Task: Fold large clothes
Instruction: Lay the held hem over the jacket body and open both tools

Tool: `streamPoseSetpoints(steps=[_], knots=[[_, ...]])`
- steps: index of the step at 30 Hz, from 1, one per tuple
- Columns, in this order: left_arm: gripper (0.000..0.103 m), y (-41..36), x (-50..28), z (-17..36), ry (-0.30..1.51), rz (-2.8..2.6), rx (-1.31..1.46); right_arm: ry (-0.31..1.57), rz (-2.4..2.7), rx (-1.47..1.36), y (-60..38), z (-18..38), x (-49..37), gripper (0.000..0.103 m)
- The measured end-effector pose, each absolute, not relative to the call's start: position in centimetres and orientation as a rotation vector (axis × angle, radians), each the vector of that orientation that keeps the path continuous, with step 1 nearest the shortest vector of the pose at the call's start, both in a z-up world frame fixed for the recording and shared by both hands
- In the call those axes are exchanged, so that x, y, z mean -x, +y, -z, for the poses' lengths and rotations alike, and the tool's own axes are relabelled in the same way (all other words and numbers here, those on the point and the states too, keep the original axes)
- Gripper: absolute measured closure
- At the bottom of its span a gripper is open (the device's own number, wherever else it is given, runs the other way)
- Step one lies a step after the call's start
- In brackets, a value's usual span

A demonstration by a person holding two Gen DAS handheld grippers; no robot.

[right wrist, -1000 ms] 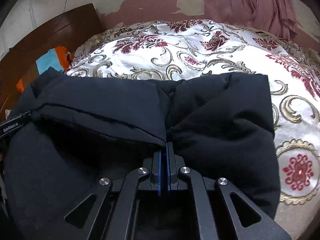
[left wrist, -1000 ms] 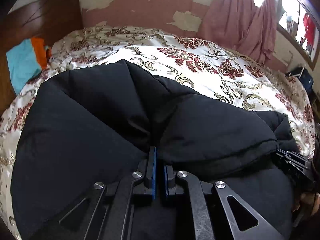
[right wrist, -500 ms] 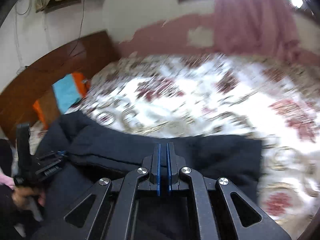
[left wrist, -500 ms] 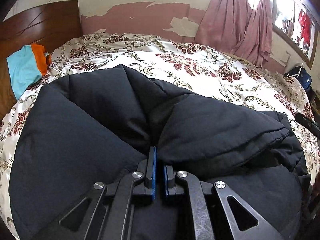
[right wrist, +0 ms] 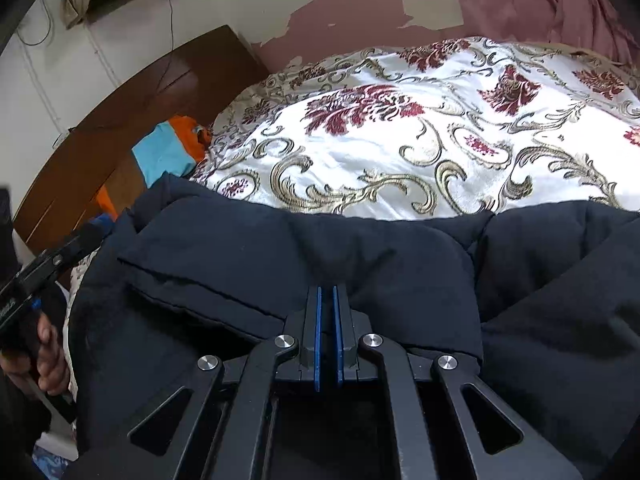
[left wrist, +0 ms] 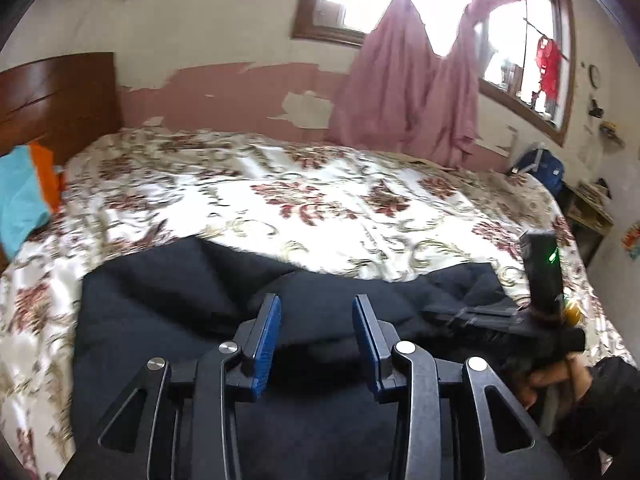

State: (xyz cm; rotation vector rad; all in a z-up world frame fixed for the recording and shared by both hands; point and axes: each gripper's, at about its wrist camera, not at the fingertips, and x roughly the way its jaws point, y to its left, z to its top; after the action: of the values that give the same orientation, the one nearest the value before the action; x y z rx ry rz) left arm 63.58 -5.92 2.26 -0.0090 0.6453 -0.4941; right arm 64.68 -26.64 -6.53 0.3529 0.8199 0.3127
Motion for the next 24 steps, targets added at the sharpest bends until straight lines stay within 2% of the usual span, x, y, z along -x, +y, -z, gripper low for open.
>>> streamPoseSetpoints(steps=[4,8,13,24], knots=[[0.068,-10.2,-66.5,0.0,0.8,0.55,-0.118,0.871,-0.37,-0.374,-27.0,7.3,-65.7,0.098],[0.079,-12.8,-68.3,3.1,0.945,0.505,-0.306,0.996,-0.421,-0.425,-27.3,9.5,-67.8,0.101],[0.088,-13.5,-70.6,4.5,1.047,0.438,-0.313,1.064,-0.421,-0.437,-26.6,11.6,-69.9,0.103],[0.088,-15.9,-71.1,7.9,0.969,0.308,-0.439,0.988,-0.351,-0.348,-23.8,12.8,-70.5,0.103]])
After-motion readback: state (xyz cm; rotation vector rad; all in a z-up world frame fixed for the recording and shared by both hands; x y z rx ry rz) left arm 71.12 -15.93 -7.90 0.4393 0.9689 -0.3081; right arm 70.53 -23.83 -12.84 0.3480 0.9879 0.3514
